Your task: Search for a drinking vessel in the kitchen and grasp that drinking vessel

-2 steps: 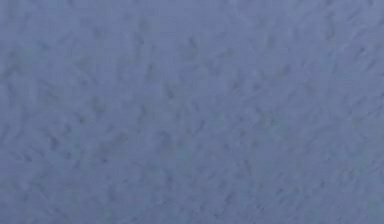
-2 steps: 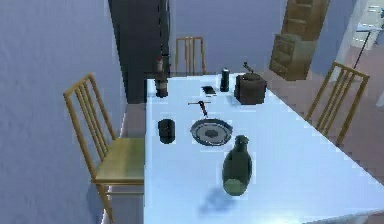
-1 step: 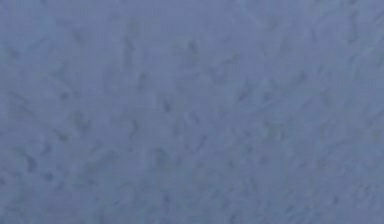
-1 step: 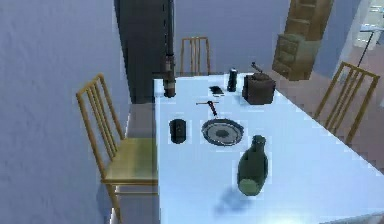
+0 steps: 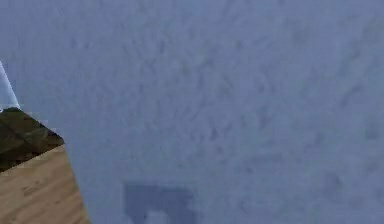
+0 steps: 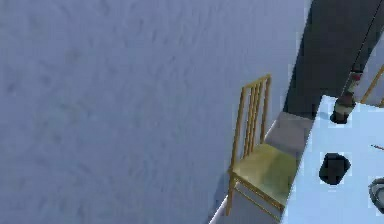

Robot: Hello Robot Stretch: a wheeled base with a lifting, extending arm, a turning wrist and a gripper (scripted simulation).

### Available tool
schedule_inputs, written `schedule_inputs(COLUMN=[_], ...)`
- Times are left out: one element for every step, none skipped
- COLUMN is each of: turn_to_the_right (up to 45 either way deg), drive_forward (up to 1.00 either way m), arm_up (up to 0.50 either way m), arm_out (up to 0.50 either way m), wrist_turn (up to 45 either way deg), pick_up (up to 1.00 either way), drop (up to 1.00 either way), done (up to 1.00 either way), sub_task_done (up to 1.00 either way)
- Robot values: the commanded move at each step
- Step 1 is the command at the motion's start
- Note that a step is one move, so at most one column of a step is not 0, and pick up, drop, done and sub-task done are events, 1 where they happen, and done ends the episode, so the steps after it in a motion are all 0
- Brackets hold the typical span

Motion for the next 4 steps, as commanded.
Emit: schedule_inputs(turn_to_the_right=[-45.0,-45.0,-15.0,-3.0], drive_forward=[0.0,0.0,0.0,0.0], arm_up=[0.0,0.0,0.0,0.0], arm_out=[0.0,0.0,0.0,0.0], wrist_turn=[0.0,0.0,0.0,0.0], pick_up=[0.0,0.0,0.0,0.0], drop=[0.0,0.0,0.0,0.0], done=[0.0,0.0,0.0,0.0], sub_task_done=[0.0,0.0,0.0,0.0])
